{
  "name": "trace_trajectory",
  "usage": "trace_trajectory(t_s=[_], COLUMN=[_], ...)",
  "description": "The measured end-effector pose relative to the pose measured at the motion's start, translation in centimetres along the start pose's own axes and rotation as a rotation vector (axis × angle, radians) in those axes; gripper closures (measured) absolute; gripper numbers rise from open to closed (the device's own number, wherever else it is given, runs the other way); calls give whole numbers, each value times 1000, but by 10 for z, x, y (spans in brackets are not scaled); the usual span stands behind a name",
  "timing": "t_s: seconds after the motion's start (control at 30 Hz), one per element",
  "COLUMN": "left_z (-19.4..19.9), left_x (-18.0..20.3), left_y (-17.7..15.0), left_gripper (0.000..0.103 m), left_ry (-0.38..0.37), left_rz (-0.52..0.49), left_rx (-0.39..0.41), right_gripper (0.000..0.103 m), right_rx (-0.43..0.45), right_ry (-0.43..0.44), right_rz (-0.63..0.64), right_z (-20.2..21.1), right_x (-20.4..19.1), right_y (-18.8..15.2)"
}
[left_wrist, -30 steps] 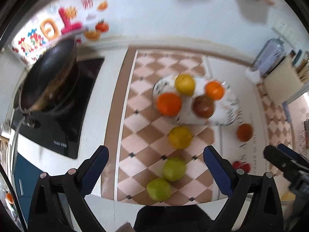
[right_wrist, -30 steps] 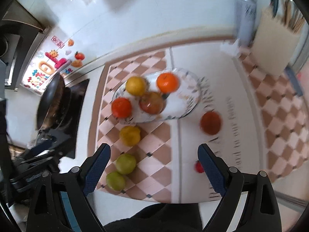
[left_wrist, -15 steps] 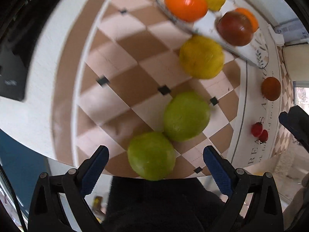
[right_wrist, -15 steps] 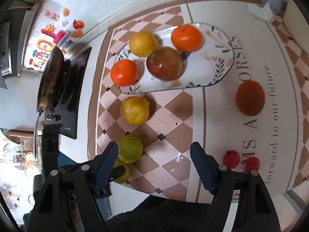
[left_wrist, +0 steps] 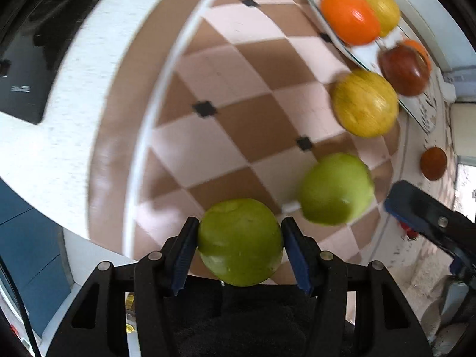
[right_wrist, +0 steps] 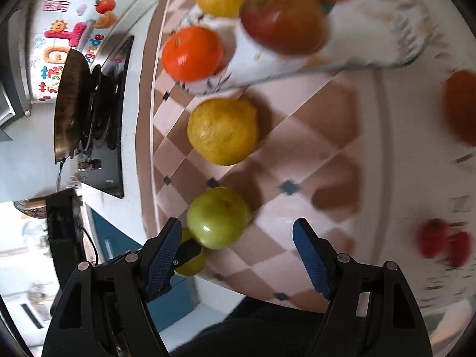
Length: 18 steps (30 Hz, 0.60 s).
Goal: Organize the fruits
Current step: 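Grasp a green apple with the left tool while the right tool grasps another green apple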
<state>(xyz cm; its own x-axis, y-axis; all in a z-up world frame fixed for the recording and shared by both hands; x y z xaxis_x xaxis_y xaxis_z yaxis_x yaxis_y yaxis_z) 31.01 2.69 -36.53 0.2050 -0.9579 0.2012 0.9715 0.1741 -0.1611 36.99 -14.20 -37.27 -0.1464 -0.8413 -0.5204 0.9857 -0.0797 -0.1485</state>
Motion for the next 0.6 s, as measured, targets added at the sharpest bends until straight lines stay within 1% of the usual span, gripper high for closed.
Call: trace_trajectory(t_s=[0.13, 0.17, 0.2, 0.27, 0.4, 0.47, 0.53, 0.6], left_z=[3, 4, 4, 5, 8, 11, 11, 11], left_x=[-14, -16, -18, -22, -27, -22, -14, -1], left_y=[-3, -3, -4, -6, -6, 13, 16, 19], left_gripper=[49, 49, 49, 49, 49, 49, 49, 49], left_ry=[7, 8, 6, 3, -12, -29, -40, -42], left_rz=[37, 45, 51, 60, 61, 55, 43, 26], left_rx=[6, 8, 9, 11, 13, 9, 10, 12], right_gripper=[24, 28, 36, 44, 44, 44, 44, 44], right_rx=[-55, -57, -56, -27, -20, -2, 21, 47], right_ry=[-2, -13, -28, -49, -91, -150, -222, -314], right_rz=[-6, 1, 14, 41, 82, 122, 183, 260], right_z=[-31, -36, -39, -38, -33, -25, -10, -1], right_x=[-12, -14, -16, -19, -15, -11, -7, -8], right_y=[5, 6, 6, 5, 0, -4, -6, -11])
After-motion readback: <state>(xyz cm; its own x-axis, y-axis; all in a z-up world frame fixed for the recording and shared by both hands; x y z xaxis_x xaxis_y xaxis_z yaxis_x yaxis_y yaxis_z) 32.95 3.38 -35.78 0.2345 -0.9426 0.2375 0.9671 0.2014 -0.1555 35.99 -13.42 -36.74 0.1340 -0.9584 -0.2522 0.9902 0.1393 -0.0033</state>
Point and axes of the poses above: each gripper's, at about its wrist camera, not at the fingertips, and z roughly against the way its jaws point, x to its right, y to its top, the point moved 1 cm from there along -z, roughly the way its jaws point, and after that the axes turned 2 degrees about -y, right-handed, at the moved point
